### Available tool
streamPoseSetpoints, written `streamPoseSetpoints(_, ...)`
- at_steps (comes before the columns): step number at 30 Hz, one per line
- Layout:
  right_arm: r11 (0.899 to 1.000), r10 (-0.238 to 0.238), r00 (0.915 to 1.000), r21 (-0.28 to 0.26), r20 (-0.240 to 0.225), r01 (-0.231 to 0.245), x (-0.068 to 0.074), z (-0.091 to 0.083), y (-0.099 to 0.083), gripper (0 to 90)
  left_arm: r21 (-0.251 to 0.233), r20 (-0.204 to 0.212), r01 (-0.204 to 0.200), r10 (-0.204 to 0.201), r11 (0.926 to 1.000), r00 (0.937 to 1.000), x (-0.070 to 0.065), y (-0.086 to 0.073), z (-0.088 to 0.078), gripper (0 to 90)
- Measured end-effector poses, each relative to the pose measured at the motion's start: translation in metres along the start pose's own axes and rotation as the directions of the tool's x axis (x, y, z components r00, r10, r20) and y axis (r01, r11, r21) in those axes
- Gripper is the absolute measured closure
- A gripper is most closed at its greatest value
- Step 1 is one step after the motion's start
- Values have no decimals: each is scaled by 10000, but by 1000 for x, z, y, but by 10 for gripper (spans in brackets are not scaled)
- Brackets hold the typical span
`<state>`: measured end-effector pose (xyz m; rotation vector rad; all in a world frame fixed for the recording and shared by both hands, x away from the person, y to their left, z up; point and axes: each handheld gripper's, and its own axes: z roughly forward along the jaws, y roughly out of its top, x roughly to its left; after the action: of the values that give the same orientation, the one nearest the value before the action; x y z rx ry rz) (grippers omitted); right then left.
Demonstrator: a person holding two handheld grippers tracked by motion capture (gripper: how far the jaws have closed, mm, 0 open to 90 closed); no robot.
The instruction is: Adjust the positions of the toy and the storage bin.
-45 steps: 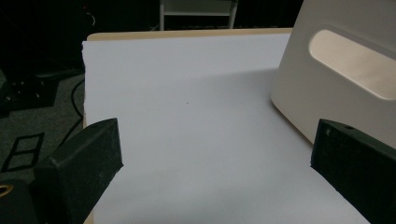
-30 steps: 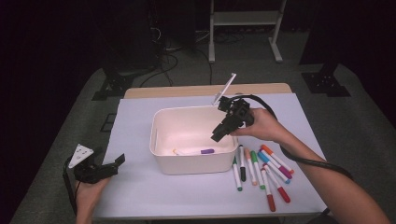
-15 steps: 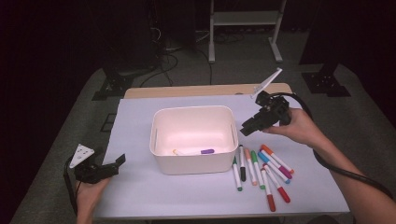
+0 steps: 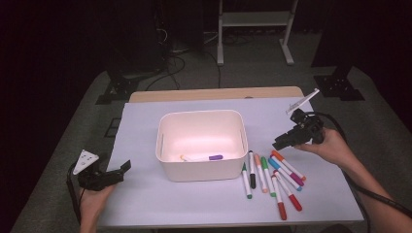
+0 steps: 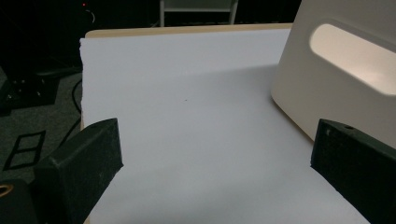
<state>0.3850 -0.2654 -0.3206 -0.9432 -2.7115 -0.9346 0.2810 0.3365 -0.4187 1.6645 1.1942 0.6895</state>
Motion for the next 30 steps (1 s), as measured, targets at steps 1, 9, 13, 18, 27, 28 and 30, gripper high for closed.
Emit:
streamPoseSetpoints(1, 9999, 150, 9999, 15, 4, -150, -5, 2, -7, 628, 4, -6, -5, 5, 10000, 10000, 0, 0, 0, 7)
streamPoseSetpoints(9, 9970, 772, 9970, 24, 68, -772, -23, 15, -39, 619, 72, -27, -19, 20, 10000, 10000, 0, 0, 1, 7)
streamPoseSetpoints(13, 9950, 992, 9949, 56, 170, -993, -31, 22, -52, 612, 90, -8, -29, 29, 10000, 10000, 0, -1, 1, 7)
streamPoseSetpoints(18, 9917, 1264, 9914, 178, 327, -1270, -39, 30, -68, 606, 75, -11, 4, -3, 10000, 10000, 1, -1, 1, 7)
streamPoseSetpoints(27, 9844, 1712, 9833, 314, 625, -1733, -51, 45, -87, 603, 92, -1, -31, 31, 10000, 10000, -1, -1, 1, 7)
streamPoseSetpoints(28, 9843, 1714, 9829, 320, 669, -1738, -52, 46, -88, 603, 95, 2, -33, 33, 9999, 10000, 0, -1, 2, 7)
streamPoseSetpoints(30, 9848, 1668, 9827, 349, 808, -1700, -54, 48, -90, 606, 93, -1, -24, 24, 10000, 10000, 0, -1, 2, 7)
